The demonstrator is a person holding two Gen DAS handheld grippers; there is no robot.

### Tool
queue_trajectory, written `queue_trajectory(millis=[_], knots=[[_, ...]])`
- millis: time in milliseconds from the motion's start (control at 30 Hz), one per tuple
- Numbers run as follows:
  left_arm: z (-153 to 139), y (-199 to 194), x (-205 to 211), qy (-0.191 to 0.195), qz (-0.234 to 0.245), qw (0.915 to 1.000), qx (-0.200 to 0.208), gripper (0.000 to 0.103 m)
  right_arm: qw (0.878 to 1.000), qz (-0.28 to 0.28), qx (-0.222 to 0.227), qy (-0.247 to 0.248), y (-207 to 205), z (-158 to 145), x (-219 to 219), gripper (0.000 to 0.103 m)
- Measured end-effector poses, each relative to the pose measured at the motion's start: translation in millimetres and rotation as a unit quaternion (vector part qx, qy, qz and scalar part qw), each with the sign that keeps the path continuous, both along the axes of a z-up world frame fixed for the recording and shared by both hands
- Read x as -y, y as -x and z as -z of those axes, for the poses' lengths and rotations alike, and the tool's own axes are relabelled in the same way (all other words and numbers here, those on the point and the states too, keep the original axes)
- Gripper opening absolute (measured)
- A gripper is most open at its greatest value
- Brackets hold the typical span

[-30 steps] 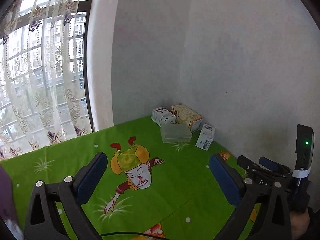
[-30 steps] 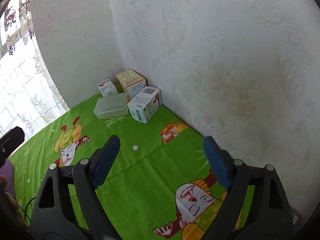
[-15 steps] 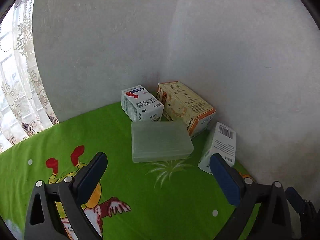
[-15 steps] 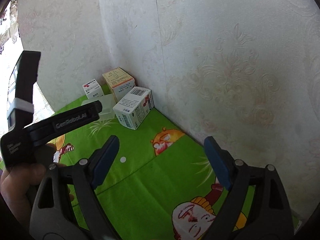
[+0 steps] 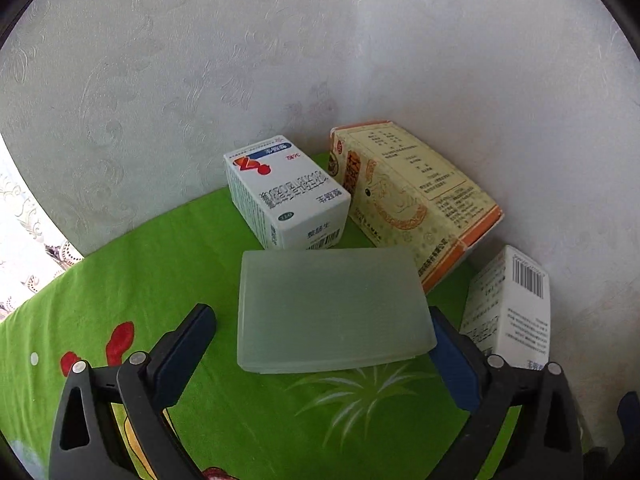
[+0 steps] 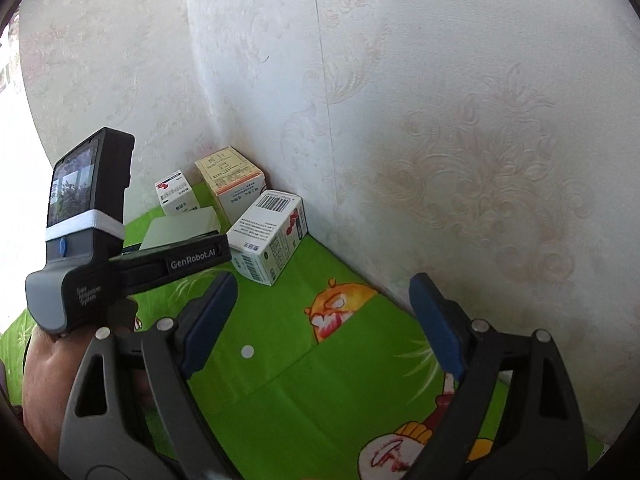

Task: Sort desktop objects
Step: 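Move both tools back to the remaining items and grasp the translucent green case with the left tool, then grasp the white barcode medicine box with the right tool while the left tool holds the case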

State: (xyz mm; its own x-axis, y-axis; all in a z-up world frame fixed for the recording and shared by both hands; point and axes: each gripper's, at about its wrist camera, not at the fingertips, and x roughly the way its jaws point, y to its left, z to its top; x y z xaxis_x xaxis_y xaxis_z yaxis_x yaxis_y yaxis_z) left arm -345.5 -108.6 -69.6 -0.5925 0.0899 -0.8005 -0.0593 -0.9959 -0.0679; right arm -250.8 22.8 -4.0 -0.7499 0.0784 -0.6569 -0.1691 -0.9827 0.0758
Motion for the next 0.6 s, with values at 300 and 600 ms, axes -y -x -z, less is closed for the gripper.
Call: queue_trajectory(millis=[300,600], knots=[[-4,-28,36,0.019,-0.004,0.9998,-0.008,0.082,0.999,0.038,0.03,0.004,30,9,29,0.089],[-18,-75,92,-0.005,-0.053,0.9982,-0.028,0.082,0.991,0.113,0.065,-0.011,64,26,42,0.088]])
